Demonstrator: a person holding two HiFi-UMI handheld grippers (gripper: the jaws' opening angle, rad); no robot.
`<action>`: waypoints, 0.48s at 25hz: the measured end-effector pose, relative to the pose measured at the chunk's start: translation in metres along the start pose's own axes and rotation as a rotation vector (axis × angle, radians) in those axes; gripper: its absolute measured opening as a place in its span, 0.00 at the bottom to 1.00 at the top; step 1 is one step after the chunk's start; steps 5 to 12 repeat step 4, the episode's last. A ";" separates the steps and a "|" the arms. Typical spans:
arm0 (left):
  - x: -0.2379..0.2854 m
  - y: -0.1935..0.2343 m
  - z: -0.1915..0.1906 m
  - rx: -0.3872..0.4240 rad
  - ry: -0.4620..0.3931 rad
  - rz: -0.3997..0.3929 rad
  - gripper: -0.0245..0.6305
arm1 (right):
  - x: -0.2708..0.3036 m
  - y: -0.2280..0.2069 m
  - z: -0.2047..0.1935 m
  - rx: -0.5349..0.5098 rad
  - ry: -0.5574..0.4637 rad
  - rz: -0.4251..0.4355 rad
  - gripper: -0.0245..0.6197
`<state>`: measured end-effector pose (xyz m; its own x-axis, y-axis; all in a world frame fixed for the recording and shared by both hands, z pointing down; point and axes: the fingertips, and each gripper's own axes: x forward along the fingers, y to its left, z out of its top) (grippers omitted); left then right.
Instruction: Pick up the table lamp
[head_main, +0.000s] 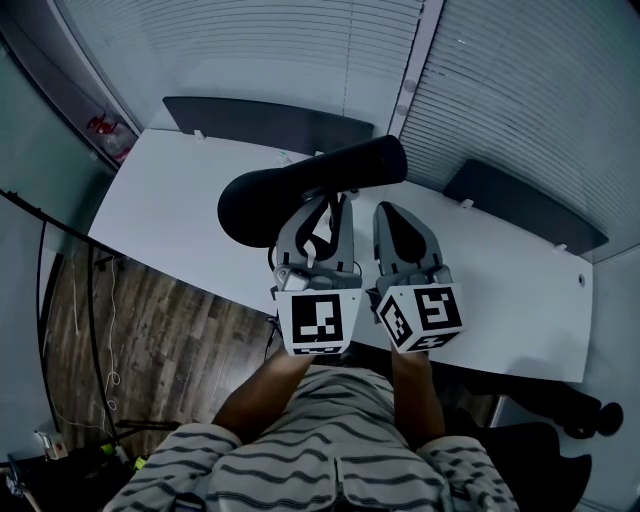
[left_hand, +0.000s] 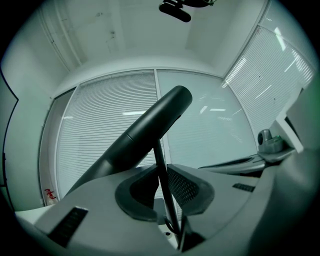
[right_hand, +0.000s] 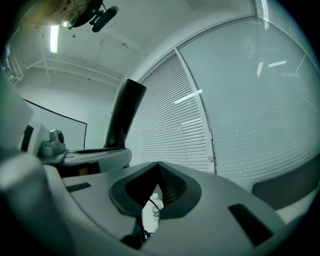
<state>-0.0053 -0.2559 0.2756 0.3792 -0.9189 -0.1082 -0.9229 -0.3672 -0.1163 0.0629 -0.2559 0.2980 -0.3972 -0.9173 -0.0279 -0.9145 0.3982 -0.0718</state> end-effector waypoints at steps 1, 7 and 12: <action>0.000 0.000 0.000 -0.002 0.000 0.000 0.12 | -0.001 0.000 0.000 -0.001 0.000 0.000 0.05; -0.002 -0.001 0.001 -0.001 -0.003 -0.002 0.12 | -0.003 0.000 0.000 -0.002 0.000 -0.001 0.05; -0.002 -0.001 0.001 -0.001 -0.003 -0.002 0.12 | -0.003 0.000 0.000 -0.002 0.000 -0.001 0.05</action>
